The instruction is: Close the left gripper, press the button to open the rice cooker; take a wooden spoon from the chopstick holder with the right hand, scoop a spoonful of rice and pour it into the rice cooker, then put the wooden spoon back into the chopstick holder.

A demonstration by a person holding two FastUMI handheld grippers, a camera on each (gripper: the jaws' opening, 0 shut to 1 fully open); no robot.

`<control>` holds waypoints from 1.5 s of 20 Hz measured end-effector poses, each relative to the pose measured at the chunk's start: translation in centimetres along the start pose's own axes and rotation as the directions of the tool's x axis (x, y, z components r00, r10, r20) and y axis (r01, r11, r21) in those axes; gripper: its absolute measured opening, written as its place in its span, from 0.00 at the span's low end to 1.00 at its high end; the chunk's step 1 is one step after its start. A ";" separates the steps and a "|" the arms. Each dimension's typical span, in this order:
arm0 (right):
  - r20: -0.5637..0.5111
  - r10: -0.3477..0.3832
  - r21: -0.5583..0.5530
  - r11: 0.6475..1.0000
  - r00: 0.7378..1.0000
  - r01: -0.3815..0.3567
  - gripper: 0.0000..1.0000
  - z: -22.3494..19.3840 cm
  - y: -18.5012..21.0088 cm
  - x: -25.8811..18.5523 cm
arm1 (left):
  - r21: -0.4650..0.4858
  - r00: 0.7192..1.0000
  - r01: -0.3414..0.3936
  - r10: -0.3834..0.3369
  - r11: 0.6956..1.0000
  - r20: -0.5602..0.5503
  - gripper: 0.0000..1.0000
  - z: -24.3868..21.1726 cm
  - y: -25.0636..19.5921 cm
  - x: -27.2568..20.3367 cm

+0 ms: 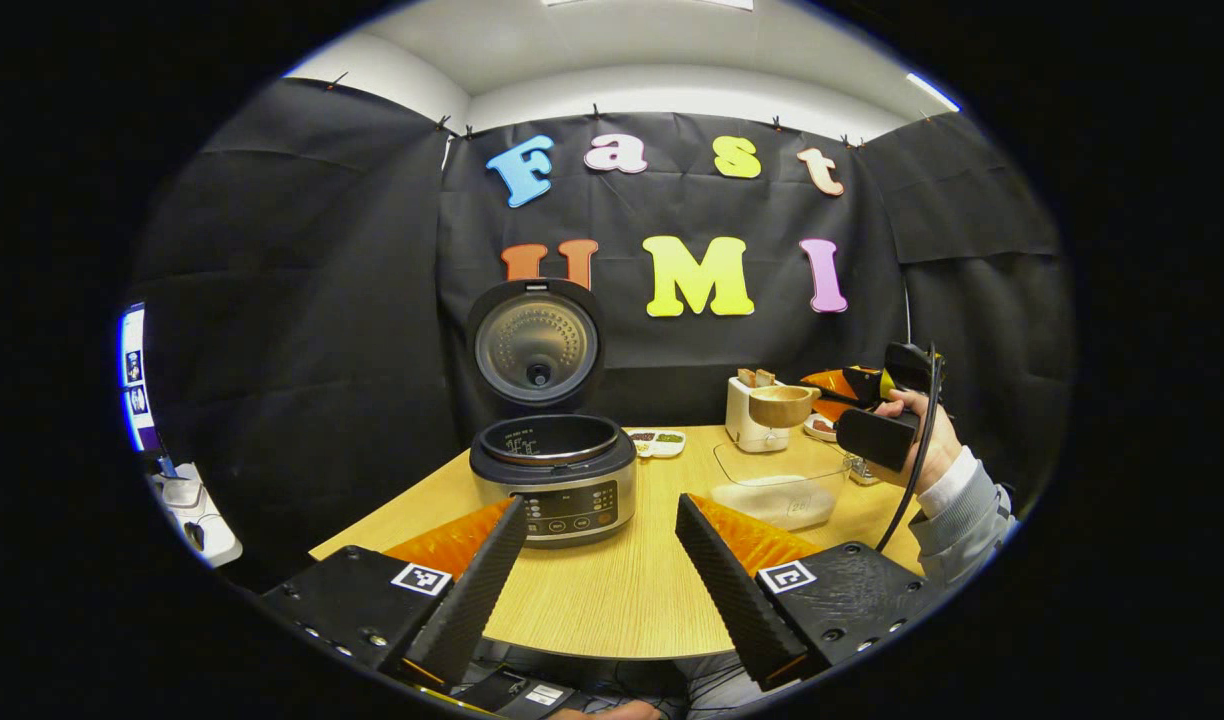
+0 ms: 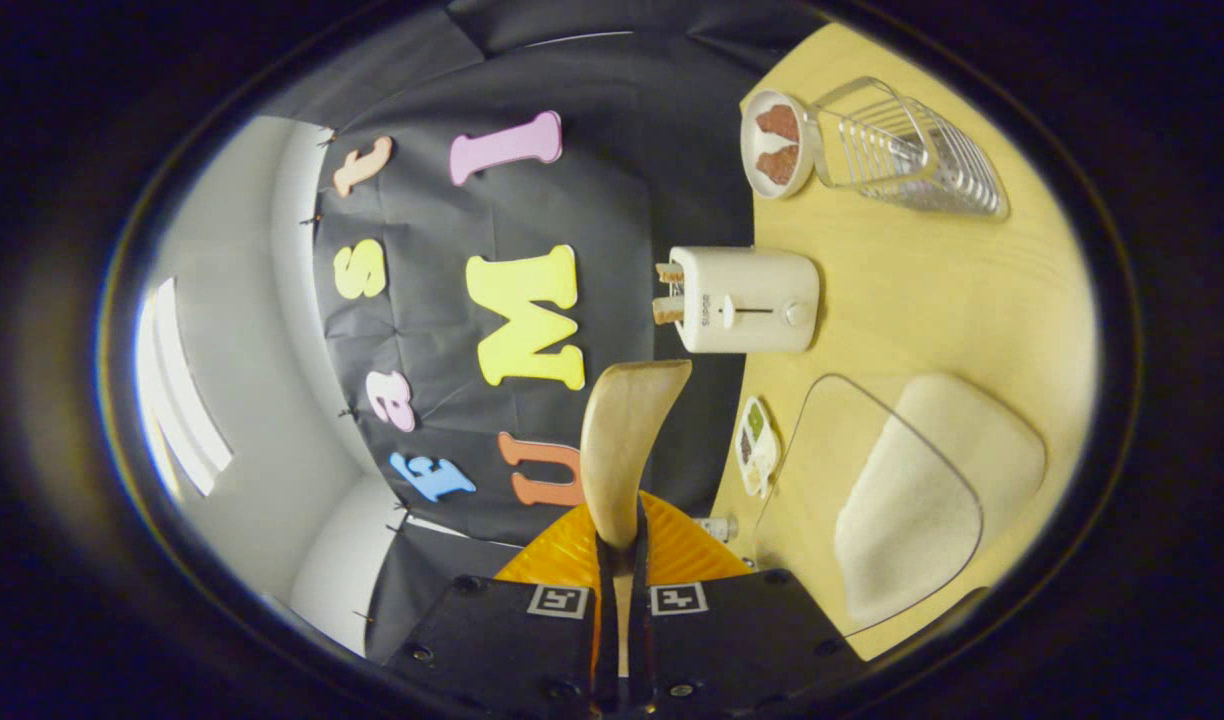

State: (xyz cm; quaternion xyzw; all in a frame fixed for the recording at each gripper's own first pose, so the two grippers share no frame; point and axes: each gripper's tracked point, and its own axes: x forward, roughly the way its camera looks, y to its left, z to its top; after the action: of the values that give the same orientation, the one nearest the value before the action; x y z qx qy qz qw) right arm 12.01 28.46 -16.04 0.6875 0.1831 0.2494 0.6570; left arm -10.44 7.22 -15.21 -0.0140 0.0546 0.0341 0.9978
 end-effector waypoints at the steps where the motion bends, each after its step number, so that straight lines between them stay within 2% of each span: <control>1: -0.019 0.016 0.018 1.000 1.000 -0.016 0.09 -1.2 0.8 0.4 | -0.007 1.000 -0.009 0.009 1.000 0.001 0.96 0.2 0.4 -0.1; 4: -0.027 0.019 -0.022 1.000 0.999 -0.019 0.09 -3.7 1.9 2.0 | -0.024 1.000 -0.021 0.022 0.999 0.020 0.96 1.0 1.4 -0.4; 7: -0.084 0.012 -0.078 0.997 0.996 -0.019 0.09 -7.1 3.2 4.9 | -0.038 0.999 -0.037 0.038 0.999 0.020 0.96 0.9 2.6 -0.8; 11: -0.143 -0.009 -0.166 0.986 0.990 -0.016 0.09 -11.0 4.2 8.6 | -0.012 0.997 -0.075 0.075 0.997 0.009 0.96 0.8 4.9 -1.3; 15: -0.198 0.022 -0.261 0.963 0.980 -0.074 0.09 -14.8 5.9 11.0 | -0.025 0.997 -0.073 0.074 0.997 0.018 0.96 0.6 6.2 -1.6; 19: -0.181 0.024 -0.384 0.919 0.983 -0.093 0.09 -16.9 6.2 12.7 | -0.035 0.996 -0.086 0.087 0.996 0.020 0.96 0.2 8.1 -1.7; 21: -0.175 0.023 -0.495 0.862 0.984 -0.108 0.09 -18.0 6.8 13.0 | -0.041 0.998 -0.068 0.069 0.997 0.015 0.96 -0.2 8.0 -1.9; 24: -0.142 0.003 -0.682 0.724 0.990 -0.100 0.09 -19.6 7.0 14.0 | -0.032 0.998 -0.060 0.061 0.998 0.029 0.96 -0.5 8.4 -2.5; 26: -0.118 -0.021 -0.757 0.649 0.993 -0.077 0.09 -20.5 6.4 14.9 | -0.037 0.997 -0.061 0.062 0.997 0.039 0.96 -0.8 9.1 -2.9; 27: -0.120 -0.038 -0.779 0.623 0.992 -0.070 0.09 -21.1 6.0 15.2 | -0.050 0.998 -0.056 0.058 0.997 0.037 1.00 -1.0 9.2 -3.1; 28: -0.129 -0.050 -0.794 0.604 0.990 -0.072 0.09 -21.9 5.9 15.5 | -0.064 0.998 -0.049 0.051 0.997 0.035 0.95 -1.3 9.3 -3.0; 30: -0.133 -0.069 -0.835 0.545 0.989 -0.075 0.09 -23.1 5.9 16.0 | -0.097 0.999 -0.038 0.041 0.995 0.028 0.95 -1.7 9.5 -3.0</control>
State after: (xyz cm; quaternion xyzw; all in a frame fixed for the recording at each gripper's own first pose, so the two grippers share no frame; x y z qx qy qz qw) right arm 11.01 56.05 -8.29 0.2704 0.0897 0.3585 0.8890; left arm -14.28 16.41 -16.77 -0.0605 0.0380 0.0564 0.9958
